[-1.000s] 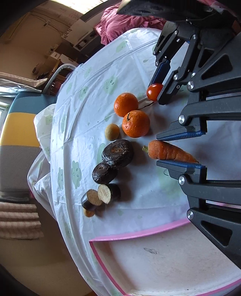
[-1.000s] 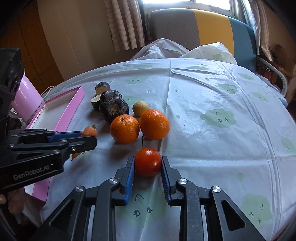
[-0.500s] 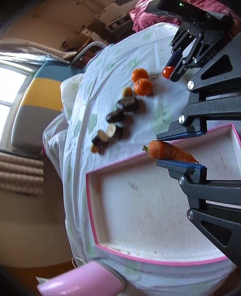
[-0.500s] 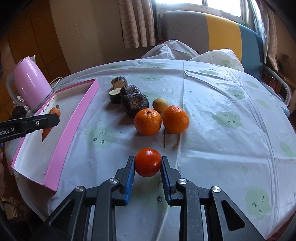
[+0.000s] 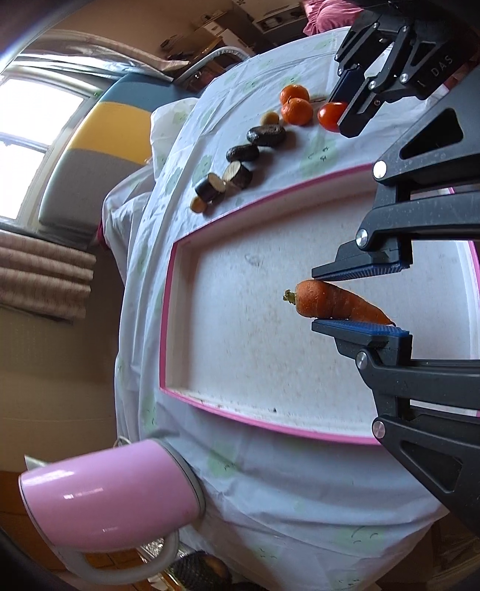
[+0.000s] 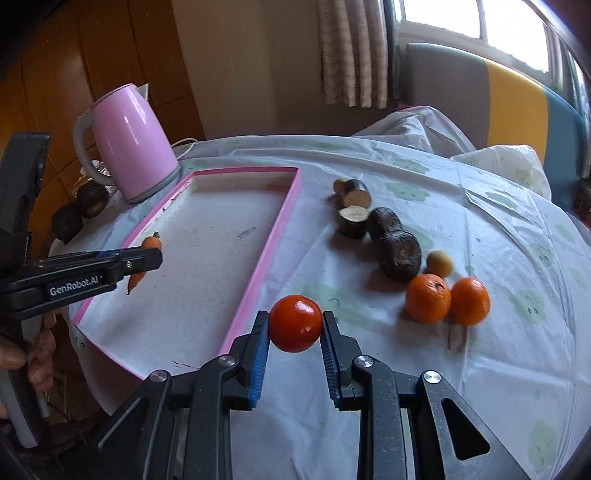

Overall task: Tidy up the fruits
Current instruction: 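Carry the carrot and tomato into the pink tray and open both tools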

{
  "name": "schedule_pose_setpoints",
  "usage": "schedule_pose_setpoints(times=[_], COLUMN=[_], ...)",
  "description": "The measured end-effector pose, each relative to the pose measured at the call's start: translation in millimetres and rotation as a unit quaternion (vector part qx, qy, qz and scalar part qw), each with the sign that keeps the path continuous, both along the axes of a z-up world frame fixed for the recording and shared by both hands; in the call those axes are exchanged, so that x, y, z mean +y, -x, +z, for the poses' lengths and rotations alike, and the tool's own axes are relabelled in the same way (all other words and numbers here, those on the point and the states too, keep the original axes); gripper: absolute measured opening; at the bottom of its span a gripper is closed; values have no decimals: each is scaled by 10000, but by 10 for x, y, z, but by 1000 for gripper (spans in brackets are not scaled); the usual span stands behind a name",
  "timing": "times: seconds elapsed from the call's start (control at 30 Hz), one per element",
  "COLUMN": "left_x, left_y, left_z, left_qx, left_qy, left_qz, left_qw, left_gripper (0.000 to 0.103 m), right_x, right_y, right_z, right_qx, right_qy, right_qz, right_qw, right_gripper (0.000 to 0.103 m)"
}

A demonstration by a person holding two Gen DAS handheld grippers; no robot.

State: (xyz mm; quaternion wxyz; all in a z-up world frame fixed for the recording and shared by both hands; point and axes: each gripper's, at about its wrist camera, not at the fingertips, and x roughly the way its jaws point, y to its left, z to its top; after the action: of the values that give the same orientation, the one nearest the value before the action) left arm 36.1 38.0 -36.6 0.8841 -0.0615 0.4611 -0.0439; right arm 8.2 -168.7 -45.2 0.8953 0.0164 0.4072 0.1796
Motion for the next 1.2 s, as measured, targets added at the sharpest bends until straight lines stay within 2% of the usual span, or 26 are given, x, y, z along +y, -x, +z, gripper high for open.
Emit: schedule_pose_setpoints(times=[0.27,0.53,0.63,0.83,0.97,1.2], left_x=[237,371,387,402,369,285], left_y=[0,-1,2,35,71,129], left_z=[-117,-151,-132,-78,-25,54], left_qx=[145,116,67,-14,-98,-229], left_qy=[69,82,45,49,14,-53], left_qz=[324,516,535,568,539,427], left_qw=[9993,9986,9985,9984,9985,9988], left_gripper=[21,21,22,29,29,29], right_x=[466,844,951,949,905,779], right_y=[-195,-490,-574,-656,-641,-491], right_z=[100,24,-37,-117,-91,66], right_qx=[111,348,383,510,455,190], right_qy=[-96,70,196,109,43,-35], right_qz=[614,851,866,721,566,359], right_qw=[9980,9957,9953,9960,9974,9992], right_gripper=[27,27,27,30,36,36])
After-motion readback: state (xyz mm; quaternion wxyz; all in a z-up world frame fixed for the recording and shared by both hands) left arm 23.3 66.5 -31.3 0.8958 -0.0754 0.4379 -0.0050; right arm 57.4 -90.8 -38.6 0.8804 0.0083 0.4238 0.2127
